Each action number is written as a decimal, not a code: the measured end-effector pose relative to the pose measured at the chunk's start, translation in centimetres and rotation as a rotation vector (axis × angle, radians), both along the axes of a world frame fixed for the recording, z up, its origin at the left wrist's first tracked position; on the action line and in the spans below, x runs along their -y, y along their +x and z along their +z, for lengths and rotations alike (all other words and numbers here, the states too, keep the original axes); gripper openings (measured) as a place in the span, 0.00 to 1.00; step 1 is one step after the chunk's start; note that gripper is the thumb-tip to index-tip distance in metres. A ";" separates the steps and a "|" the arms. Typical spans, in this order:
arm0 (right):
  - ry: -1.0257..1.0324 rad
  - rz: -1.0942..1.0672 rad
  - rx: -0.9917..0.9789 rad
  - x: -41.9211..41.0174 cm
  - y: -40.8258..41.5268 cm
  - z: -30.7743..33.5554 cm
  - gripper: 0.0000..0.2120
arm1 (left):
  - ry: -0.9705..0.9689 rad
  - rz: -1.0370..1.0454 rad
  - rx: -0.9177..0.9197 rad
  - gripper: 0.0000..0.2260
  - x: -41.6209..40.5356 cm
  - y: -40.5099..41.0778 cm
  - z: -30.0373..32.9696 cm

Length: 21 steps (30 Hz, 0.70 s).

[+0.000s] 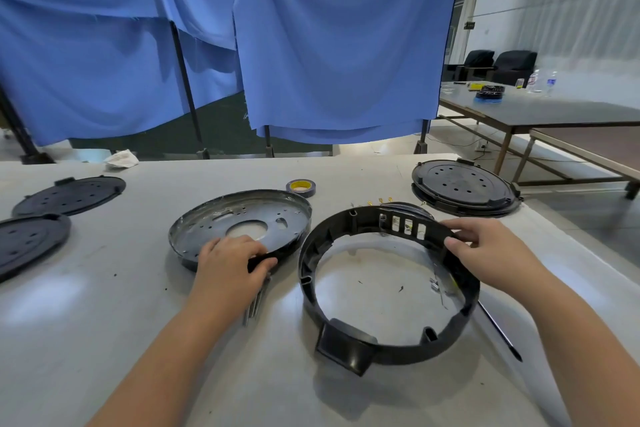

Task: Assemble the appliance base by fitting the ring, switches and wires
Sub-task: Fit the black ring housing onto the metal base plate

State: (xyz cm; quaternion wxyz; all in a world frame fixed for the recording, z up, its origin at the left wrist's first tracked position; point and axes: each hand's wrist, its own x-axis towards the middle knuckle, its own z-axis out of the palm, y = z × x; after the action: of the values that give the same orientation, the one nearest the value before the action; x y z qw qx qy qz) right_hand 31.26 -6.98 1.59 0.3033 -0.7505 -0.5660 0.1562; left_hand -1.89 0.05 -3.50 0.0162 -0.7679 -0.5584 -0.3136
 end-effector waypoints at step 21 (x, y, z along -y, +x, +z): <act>0.202 -0.123 -0.172 -0.6 -1.1 -0.7 0.14 | 0.248 -0.466 -0.389 0.20 8.9 8.0 3.1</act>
State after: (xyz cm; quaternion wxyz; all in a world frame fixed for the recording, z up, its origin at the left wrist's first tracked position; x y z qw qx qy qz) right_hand 30.18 -6.33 0.86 0.4338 -0.7332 -0.5038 0.1431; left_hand 6.11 -8.88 -0.42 0.1439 -0.9128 -0.3114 -0.2217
